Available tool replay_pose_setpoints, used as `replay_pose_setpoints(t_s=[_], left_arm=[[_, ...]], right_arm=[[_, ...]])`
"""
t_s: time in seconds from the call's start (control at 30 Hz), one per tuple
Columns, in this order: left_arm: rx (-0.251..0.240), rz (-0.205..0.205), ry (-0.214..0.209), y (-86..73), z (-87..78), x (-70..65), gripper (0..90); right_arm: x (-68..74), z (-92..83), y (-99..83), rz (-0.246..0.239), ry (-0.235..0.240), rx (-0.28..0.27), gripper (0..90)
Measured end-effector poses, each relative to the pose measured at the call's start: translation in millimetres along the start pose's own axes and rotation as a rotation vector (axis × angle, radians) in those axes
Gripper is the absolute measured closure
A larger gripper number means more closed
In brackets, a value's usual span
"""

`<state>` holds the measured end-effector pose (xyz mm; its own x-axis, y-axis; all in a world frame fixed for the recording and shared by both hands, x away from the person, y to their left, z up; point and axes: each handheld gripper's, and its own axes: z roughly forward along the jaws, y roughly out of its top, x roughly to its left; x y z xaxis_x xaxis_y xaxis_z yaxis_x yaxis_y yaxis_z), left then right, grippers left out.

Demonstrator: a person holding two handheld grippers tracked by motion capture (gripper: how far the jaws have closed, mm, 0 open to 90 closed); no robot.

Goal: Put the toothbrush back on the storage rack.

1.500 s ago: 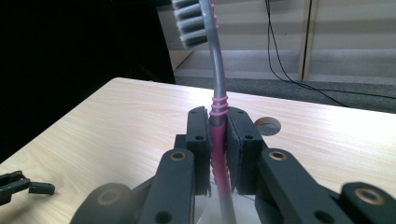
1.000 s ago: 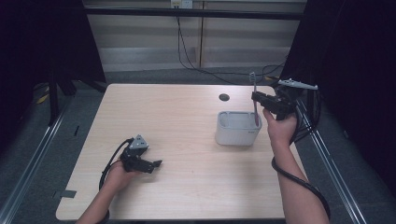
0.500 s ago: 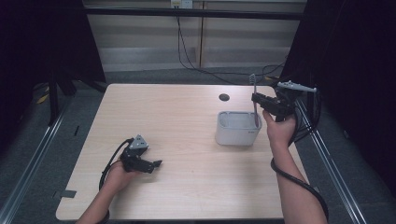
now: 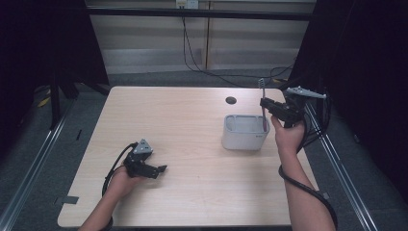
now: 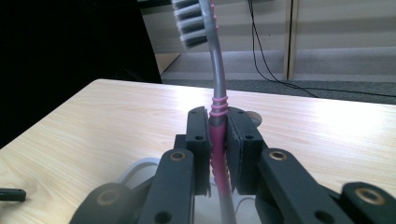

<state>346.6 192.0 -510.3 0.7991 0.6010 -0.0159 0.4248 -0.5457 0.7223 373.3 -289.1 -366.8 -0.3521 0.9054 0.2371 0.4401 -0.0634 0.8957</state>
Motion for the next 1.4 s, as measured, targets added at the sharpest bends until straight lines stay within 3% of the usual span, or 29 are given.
replay_pose_setpoints(t_s=[1.4], left_arm=[[0.0,-0.002,0.001,-0.1,0.0,-0.2,12.3]], right_arm=[[-5.5,-4.8,-28.7,0.022,-0.004,0.012,80.0]])
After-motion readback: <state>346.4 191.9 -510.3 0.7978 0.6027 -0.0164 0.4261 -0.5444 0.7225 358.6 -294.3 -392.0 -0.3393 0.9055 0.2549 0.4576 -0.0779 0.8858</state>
